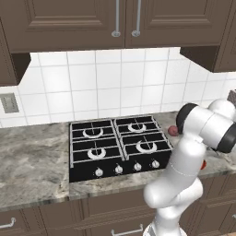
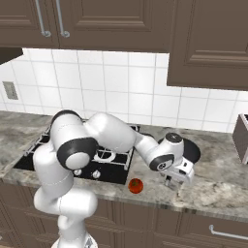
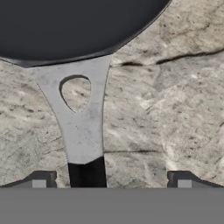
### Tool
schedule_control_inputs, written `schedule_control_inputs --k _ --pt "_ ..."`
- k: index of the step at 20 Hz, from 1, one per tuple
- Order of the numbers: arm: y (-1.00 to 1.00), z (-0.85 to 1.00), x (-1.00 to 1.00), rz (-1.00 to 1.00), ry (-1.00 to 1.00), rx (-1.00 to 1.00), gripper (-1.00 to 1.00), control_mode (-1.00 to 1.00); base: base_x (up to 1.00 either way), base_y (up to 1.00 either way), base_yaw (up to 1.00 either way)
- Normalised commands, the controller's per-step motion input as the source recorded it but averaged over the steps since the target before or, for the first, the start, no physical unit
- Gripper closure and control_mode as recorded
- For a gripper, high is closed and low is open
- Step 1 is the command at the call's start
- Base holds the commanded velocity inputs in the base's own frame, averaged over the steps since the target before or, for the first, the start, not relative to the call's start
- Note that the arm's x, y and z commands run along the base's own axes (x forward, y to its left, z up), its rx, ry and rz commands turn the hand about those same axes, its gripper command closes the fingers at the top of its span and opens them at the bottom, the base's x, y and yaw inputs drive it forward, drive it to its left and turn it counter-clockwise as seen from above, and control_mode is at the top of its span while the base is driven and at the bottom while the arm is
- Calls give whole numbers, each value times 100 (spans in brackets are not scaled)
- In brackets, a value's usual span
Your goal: Place the pan on the rear left burner on the stove. Then place the tomato and the onion in the pan and turn on the rear left burner.
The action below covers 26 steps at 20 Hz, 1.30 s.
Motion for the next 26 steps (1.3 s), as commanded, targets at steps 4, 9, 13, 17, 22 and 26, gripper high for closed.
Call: schedule_control_inputs --k 4,9,13,17,22,26 --pt "0 -23 0 2 0 0 100 -100 0 0 0" --pt "0 -6 0 1 0 0 100 -100 0 0 0" --pt "0 0 0 0 -1 0 100 -100 0 0 0" --pt "0 15 -5 0 -5 0 100 -100 0 0 0" --pt "5 40 -10 0 -7 0 100 -100 0 0 0" --pt "24 35 0 0 0 0 100 -100 0 0 0"
